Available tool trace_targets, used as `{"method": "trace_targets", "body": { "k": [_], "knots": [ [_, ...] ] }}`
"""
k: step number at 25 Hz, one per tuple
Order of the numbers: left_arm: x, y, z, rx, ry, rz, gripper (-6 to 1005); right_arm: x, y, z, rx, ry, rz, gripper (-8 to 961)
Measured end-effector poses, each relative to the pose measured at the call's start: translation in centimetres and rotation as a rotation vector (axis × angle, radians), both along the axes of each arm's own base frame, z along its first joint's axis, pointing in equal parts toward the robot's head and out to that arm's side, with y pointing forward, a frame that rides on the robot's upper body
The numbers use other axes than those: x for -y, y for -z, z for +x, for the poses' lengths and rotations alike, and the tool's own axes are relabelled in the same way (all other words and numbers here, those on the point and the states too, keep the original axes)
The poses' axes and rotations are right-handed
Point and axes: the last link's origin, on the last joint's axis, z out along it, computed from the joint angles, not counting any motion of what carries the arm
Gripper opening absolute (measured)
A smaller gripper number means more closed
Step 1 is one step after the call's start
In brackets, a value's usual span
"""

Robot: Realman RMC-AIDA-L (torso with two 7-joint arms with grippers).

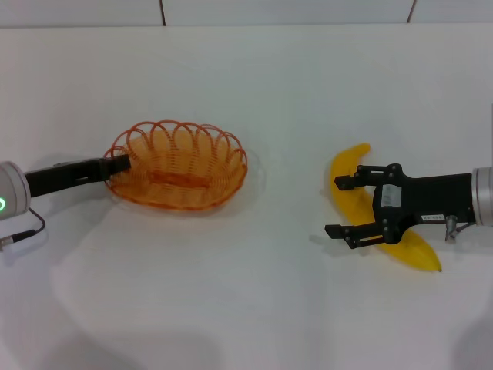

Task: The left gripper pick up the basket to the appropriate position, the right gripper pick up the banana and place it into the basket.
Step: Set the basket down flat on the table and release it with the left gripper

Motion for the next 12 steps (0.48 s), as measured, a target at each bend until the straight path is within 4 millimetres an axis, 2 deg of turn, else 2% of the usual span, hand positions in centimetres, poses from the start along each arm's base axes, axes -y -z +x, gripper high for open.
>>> {"method": "trace_targets", "body": {
  "k": [9, 12],
  "knots": [
    [0.08, 0.12, -0.21, 0.005, 0.001, 0.018, 77, 0.0, 0.0, 0.0, 0.0, 0.001, 0.0, 819],
    [0.04, 0.09, -0.11, 0.001, 0.022, 0.026, 118, 0.0, 0.01, 0.0, 0.0, 0.001, 0.0, 818]
  ]
}}
